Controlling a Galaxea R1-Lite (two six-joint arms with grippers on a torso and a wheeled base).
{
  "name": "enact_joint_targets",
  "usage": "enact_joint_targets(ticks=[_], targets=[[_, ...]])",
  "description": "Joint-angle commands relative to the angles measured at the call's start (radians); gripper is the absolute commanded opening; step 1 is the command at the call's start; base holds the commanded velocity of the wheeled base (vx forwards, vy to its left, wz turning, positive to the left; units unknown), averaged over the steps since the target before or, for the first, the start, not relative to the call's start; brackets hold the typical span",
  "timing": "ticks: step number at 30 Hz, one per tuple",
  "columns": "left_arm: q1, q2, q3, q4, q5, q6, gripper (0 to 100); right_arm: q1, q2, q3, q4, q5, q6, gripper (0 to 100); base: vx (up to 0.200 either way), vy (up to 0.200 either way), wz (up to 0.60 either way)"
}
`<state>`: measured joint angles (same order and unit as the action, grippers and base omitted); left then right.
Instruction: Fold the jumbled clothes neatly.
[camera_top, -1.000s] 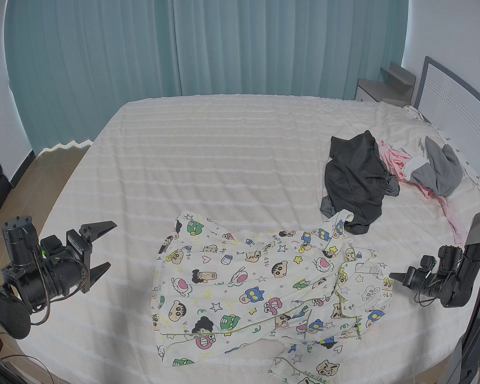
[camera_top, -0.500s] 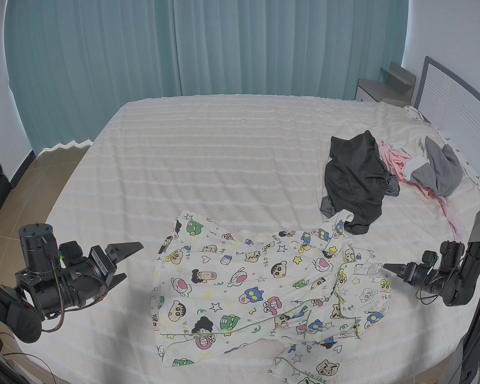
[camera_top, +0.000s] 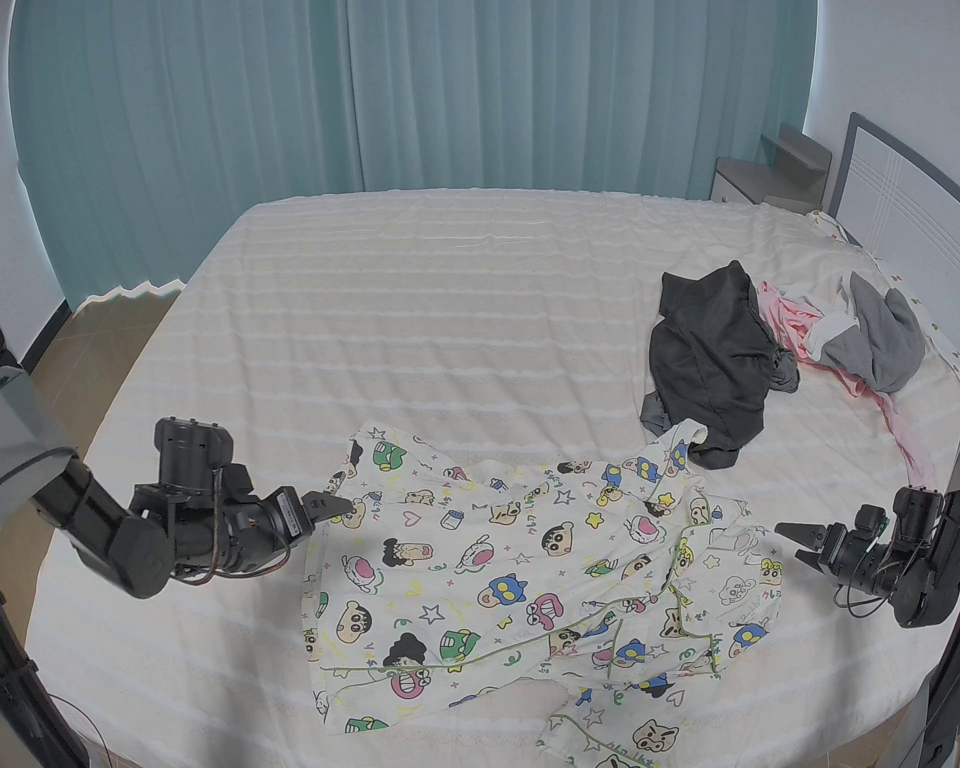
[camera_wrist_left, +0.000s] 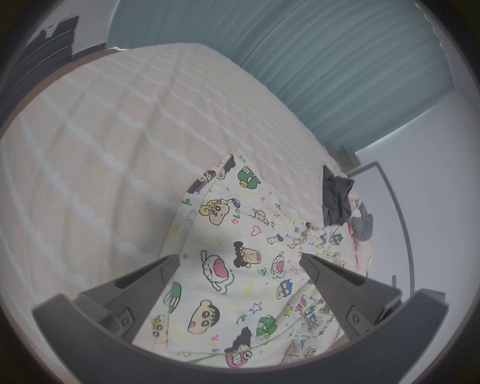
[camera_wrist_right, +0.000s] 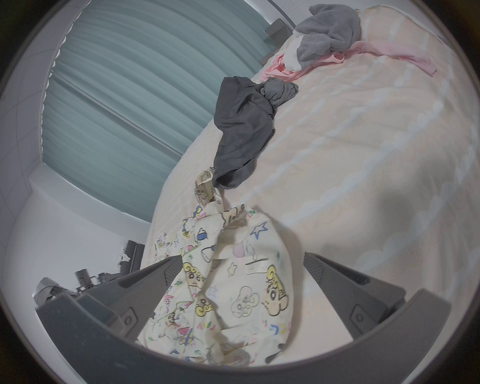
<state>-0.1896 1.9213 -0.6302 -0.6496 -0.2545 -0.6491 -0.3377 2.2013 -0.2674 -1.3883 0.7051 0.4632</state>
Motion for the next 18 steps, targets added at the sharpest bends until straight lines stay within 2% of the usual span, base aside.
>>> enact_joint_targets(ticks=[1, 7, 18], targets=[[-0.014, 0.196, -0.18, 0.11, -0.039, 0.074, 100, -0.003, 0.005, 0.066, -0.087, 0.059, 0.068, 100, 0.0, 0.0, 0.0], [-0.022, 0.275, -0.215, 0.12, -0.032, 0.171, 100, 0.006, 0.005, 0.099, -0.123, 0.063, 0.084, 100, 0.0, 0.0, 0.0], [-0.018, 0.355, -0.307, 0.126, -0.011, 0.172, 100, 0.008, 0.011, 0.103, -0.127, 0.065, 0.078, 100, 0.0, 0.0, 0.0]])
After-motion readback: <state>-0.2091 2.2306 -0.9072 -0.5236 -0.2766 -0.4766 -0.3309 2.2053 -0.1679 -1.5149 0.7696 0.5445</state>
